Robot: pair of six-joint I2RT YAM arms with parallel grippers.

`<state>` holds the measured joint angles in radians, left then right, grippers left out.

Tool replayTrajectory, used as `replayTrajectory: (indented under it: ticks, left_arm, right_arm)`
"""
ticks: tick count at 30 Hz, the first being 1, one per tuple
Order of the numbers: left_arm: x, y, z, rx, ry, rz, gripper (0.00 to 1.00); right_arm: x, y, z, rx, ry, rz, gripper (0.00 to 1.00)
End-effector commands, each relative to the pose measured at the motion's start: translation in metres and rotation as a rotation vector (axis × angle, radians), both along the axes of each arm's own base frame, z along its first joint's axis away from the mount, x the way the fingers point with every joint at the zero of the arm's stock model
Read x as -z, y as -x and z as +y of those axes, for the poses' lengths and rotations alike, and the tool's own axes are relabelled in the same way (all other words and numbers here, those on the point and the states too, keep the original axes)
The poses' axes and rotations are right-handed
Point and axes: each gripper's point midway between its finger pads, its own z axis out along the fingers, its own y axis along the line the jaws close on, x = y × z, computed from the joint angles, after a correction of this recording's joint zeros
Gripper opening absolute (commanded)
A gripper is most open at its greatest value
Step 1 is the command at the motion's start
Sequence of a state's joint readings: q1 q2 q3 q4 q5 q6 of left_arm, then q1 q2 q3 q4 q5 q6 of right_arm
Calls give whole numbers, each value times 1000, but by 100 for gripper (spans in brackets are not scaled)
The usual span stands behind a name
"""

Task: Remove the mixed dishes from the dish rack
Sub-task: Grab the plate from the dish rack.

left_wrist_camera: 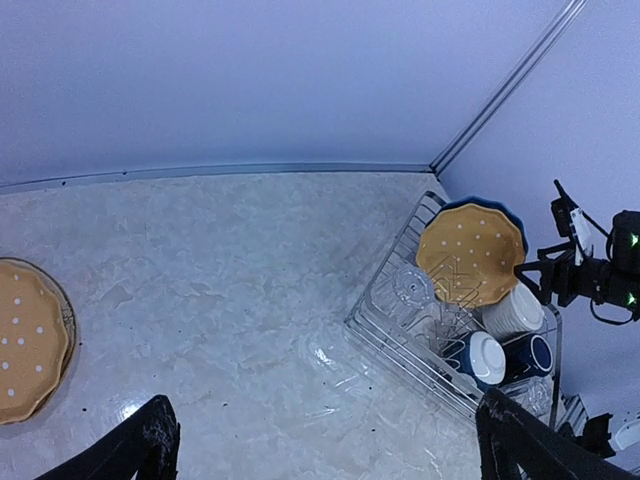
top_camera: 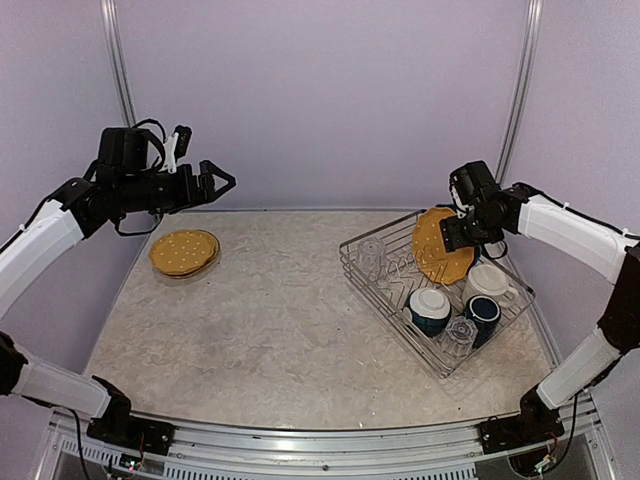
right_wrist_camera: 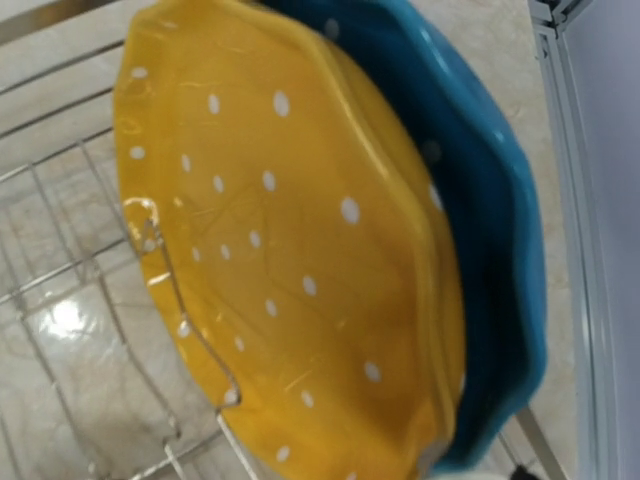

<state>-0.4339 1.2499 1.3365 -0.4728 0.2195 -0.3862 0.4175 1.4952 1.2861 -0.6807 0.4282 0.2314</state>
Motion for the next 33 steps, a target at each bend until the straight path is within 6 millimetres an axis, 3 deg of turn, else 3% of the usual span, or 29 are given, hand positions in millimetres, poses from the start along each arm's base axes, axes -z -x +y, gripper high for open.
replayTrajectory:
  ticks: [1, 11, 16, 23, 27, 33]
  left_arm:
    - [10, 10, 5, 10, -47, -19, 99]
    - [-2, 21, 16, -5, -74, -77, 99]
    - [-3, 22, 16, 6, -63, -72, 99]
    - [-2, 21, 15, 22, -36, -54, 99]
    - [1, 19, 14, 27, -22, -36, 99]
    - [1, 16, 18, 21, -12, -30, 99]
  right_arm:
    - [-2, -16, -10, 53, 39, -9, 78]
    - [13, -37, -14, 66, 20, 2, 74]
    - [31, -42, -16, 64, 27, 39, 73]
    - [43, -48, -7, 4, 16, 64, 73]
    - [48, -49, 2, -40, -21, 79, 66]
    - [37, -44, 20, -153, -92, 45, 52]
